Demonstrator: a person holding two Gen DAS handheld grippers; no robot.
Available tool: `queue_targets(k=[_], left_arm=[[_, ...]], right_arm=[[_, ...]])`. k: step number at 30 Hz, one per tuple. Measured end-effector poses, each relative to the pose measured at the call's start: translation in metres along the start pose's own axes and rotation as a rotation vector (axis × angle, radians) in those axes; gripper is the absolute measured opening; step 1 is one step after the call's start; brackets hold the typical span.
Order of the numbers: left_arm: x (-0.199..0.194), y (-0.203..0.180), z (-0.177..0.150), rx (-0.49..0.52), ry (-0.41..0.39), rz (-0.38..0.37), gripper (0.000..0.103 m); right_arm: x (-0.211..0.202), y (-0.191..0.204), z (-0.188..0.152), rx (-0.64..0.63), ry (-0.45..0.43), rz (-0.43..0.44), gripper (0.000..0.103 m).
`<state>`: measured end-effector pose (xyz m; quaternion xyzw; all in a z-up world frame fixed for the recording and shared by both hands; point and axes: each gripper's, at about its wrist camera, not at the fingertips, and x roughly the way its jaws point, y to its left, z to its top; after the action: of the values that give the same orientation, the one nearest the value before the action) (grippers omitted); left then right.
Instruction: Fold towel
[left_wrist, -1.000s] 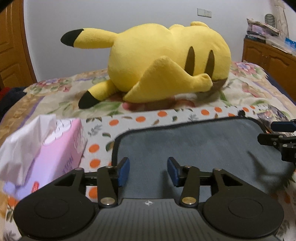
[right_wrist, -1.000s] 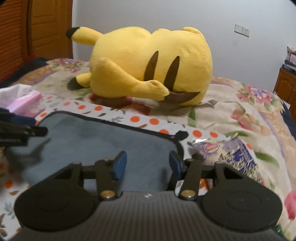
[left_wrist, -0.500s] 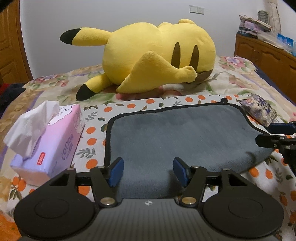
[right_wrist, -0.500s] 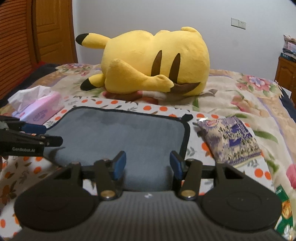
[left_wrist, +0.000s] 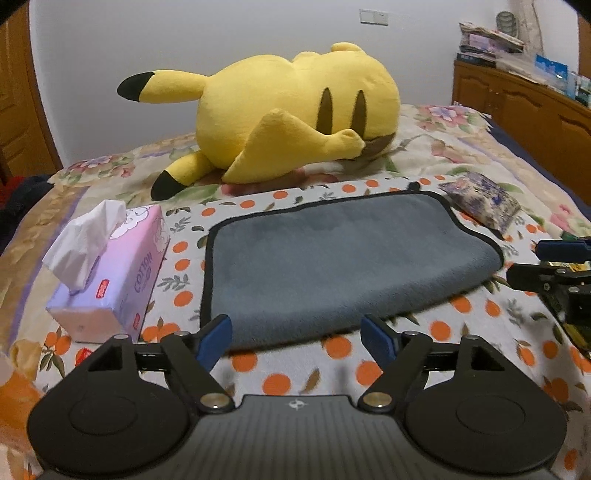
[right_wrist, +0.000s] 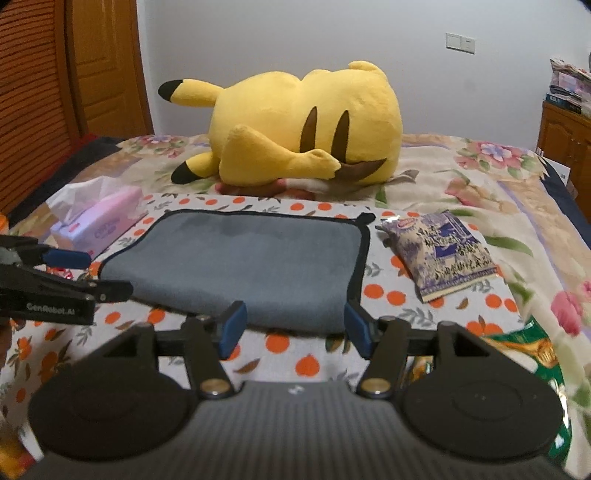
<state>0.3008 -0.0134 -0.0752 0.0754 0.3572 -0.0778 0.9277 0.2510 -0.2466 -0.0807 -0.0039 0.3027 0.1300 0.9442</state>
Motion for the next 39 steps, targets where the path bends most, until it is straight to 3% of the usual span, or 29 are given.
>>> queue_targets(k=[6,27,39], left_arm=[[-0.019,-0.009,-0.007,0.017,0.001,-0.012,0.079],[-0.079,-0.029,-0.021,0.009,-0.018,-0.036,0.096],[-0.112,-0.029,-0.032,-0.001,-0.023,-0.017,0.102]], right_arm=[[-0.016,-0.001,-0.009,0.024,0.001,-0.012,0.067],[-0.066,0.001,-0.019,0.057,-0.04,-0.042,0.099],[-0.096,0.009,-0.017,0.042,-0.058,-0.053,0.103]])
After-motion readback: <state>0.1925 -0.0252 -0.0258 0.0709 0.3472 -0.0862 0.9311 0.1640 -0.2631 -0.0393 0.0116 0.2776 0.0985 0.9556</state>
